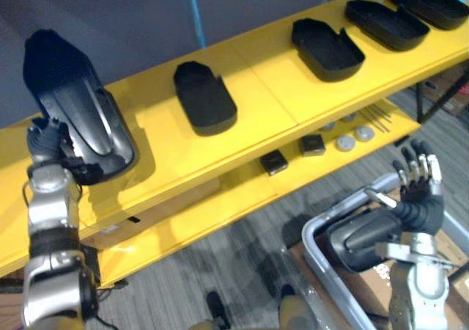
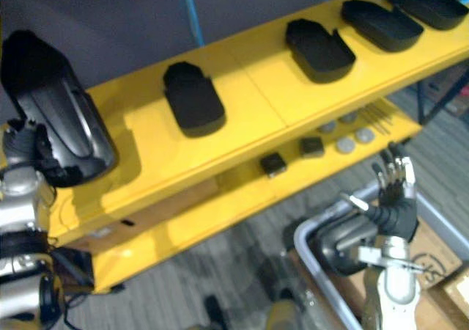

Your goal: Walk over and take plastic housings, then place them on the shelf

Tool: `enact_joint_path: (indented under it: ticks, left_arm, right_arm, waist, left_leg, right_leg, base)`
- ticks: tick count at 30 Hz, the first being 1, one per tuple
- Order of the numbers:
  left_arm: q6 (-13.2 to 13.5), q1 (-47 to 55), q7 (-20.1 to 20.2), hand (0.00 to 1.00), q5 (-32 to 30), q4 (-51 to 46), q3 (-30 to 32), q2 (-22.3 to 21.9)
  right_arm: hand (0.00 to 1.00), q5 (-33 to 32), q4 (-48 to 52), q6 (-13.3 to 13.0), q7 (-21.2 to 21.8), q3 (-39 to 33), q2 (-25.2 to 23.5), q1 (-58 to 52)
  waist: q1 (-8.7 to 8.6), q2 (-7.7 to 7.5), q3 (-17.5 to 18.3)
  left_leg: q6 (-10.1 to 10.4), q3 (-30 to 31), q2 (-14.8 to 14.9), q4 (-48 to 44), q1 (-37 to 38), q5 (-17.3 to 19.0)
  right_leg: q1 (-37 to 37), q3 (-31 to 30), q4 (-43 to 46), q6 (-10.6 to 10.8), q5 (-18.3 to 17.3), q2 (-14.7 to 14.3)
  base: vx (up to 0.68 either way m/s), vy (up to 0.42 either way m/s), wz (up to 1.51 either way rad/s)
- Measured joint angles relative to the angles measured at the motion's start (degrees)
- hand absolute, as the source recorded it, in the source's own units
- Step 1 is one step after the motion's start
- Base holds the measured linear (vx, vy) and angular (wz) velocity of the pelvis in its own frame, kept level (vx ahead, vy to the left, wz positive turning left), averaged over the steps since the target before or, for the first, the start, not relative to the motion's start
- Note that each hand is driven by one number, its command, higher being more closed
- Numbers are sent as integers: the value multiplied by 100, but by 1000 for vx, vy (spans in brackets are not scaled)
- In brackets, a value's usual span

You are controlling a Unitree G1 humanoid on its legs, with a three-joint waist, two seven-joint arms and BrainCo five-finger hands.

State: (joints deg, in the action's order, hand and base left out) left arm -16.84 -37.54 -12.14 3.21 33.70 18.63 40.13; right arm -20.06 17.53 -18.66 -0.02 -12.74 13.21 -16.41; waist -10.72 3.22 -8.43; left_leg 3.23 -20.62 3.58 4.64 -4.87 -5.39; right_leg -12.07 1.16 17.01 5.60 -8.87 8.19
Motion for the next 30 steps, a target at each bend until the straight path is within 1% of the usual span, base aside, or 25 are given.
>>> enact_joint_path:
  ticks: [2,3,4,6,8,11,12,14,16,17,20,22,27,30]
  left_arm:
    - [-173,-251,110,100,-283,199,-32,151]
    - [-253,-339,176,100,-454,314,-159,234]
    - [-283,-383,221,100,-543,380,-188,254]
    - [-439,-546,306,100,-845,597,-222,254]
    - [-537,-622,385,100,-940,748,-332,254]
    - [-757,-644,456,100,-1309,889,-403,254]
    - [-790,-646,466,100,-1364,923,-403,257]
    - [-969,-652,485,100,-1557,935,-405,263]
    - [-1021,-709,507,100,-1561,1044,-405,277]
    - [-1096,-727,538,100,-1563,1086,-408,326]
    - [-1178,-730,606,100,-1649,1086,-421,582]
    - [-1187,-729,606,100,-1732,1087,-421,640]
    - [-1175,-723,570,100,-1734,1087,-420,700]
    - [-1155,-677,547,100,-1728,1087,-419,808]
  right_arm:
    - [0,0,0,6,-132,107,0,-107]
    - [0,-1,0,22,-203,104,0,-143]
    - [0,-2,0,23,-249,102,0,-165]
    - [0,-26,0,31,-386,101,20,-185]
    - [0,-108,-1,33,-446,101,21,-250]
    - [0,-171,-5,32,-520,103,26,-353]
    - [0,-173,-5,31,-524,103,29,-374]
    - [0,-190,-7,31,-578,113,29,-393]
    - [0,-232,-7,31,-639,145,31,-392]
    - [0,-240,-8,31,-643,193,33,-383]
    - [0,-262,-24,35,-654,323,41,-386]
    - [0,-274,-25,38,-661,337,42,-404]
    - [0,-279,-34,45,-767,338,122,-403]
    - [0,-292,-40,47,-768,337,222,-351]
  waist:
    - [-15,-17,-46]
    - [-18,-25,-70]
    - [-31,-29,-100]
    - [-100,-30,-264]
    - [-109,-26,-352]
    - [-124,-58,-428]
    - [-122,-59,-428]
    - [-116,-60,-433]
    - [-93,-69,-440]
    - [-88,-77,-455]
    - [-91,-110,-551]
    - [-85,-110,-551]
    - [46,-130,-581]
    - [64,-166,-751]
  left_leg:
    - [2,-120,65,-1,14,1]
    - [6,-177,101,-1,17,4]
    - [6,-190,115,-1,26,4]
    - [8,-206,152,-1,21,5]
    - [10,-217,177,-1,-14,5]
    - [11,-259,183,0,-40,4]
    - [12,-273,181,0,-51,4]
    - [11,-303,174,-1,-96,3]
    - [12,-299,165,-2,-99,3]
    - [11,-293,157,-2,-101,2]
    - [15,-258,158,-2,-106,-4]
    - [15,-221,154,-2,-115,-4]
    - [15,-190,142,-2,-127,-4]
    - [17,-153,137,-2,-142,-11]
  right_leg:
    - [15,-105,-150,-20,94,-86]
    - [15,-138,-207,-43,134,-125]
    - [19,-148,-222,-50,149,-140]
    - [18,-169,-268,-61,199,-183]
    - [2,-202,-340,-74,263,-221]
    - [-41,-269,-376,-71,306,-241]
    - [-61,-280,-376,-70,311,-242]
    - [-108,-289,-379,-68,322,-239]
    - [-108,-288,-379,-70,322,-241]
    - [-108,-287,-381,-71,323,-244]
    - [-108,-282,-381,-79,328,-256]
    - [-102,-277,-381,-79,328,-262]
    - [-95,-262,-387,-79,327,-268]
    - [-88,-239,-388,-80,326,-264]
  base:
    - [23,-14,-31]
    - [5,-17,-25]
    - [-13,-18,-17]
    - [-40,-13,-8]
    - [-44,-4,-9]
    - [-23,4,-11]
    - [-6,10,-7]
    - [0,0,0]
    - [0,0,0]
    - [0,0,0]
    - [0,0,0]
    - [0,-8,6]
    - [-3,-1,2]
    - [-32,0,6]
